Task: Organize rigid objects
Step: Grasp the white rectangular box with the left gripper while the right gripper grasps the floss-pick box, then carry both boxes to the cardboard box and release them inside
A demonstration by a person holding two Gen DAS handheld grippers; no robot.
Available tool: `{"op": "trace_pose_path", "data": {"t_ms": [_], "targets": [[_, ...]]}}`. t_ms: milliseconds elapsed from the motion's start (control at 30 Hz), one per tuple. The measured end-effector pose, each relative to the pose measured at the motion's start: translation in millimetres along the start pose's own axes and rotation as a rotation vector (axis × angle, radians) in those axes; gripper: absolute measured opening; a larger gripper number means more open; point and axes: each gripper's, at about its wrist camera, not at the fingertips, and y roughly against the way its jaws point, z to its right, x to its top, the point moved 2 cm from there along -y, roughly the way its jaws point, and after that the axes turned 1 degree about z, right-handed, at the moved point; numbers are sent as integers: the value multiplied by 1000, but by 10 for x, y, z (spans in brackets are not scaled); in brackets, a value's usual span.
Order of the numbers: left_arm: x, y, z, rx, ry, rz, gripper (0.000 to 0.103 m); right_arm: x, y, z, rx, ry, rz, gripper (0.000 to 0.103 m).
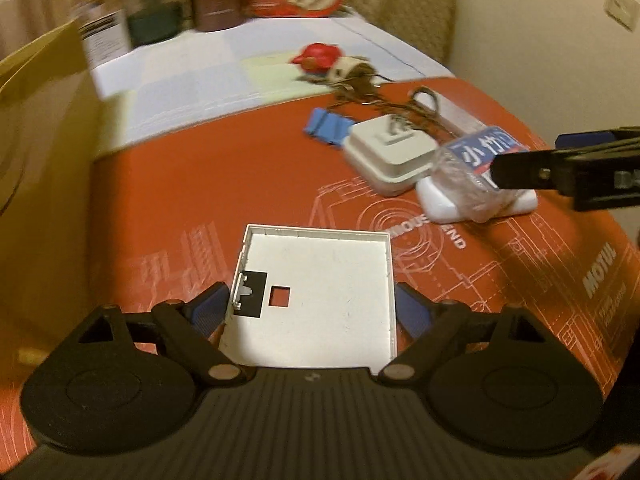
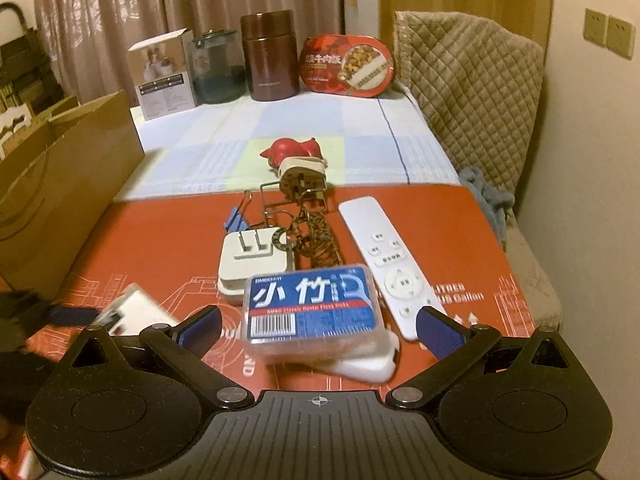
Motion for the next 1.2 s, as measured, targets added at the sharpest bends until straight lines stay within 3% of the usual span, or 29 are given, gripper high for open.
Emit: {"op": "trace_pose_path", "data": {"t_ms": [267,333,367,467,833,1033,1200], "targets": [[-44,94,-38,26,62,31,86,-11,-339,-43,-23,62,-46,100],[-32,100,-43,30,64,37,86,-23,-376,-39,-14,61,-55,93],[-28,110,-42,30,69,38,86,-30,-390,-36,-8,62,-59,83],[-14,150,-27,29,80,46,86,-36,-340,-40,-10,59,-46,83],[94,817,-19,34,127,138,86,11,346,-208,-9,12,12,83],[159,1358,-163,67,154,212,86,161,796,-545,46,34,54,83],[200,1823,-471,137,171,284,86,378,1012,-976,124,82,96,83]]}}
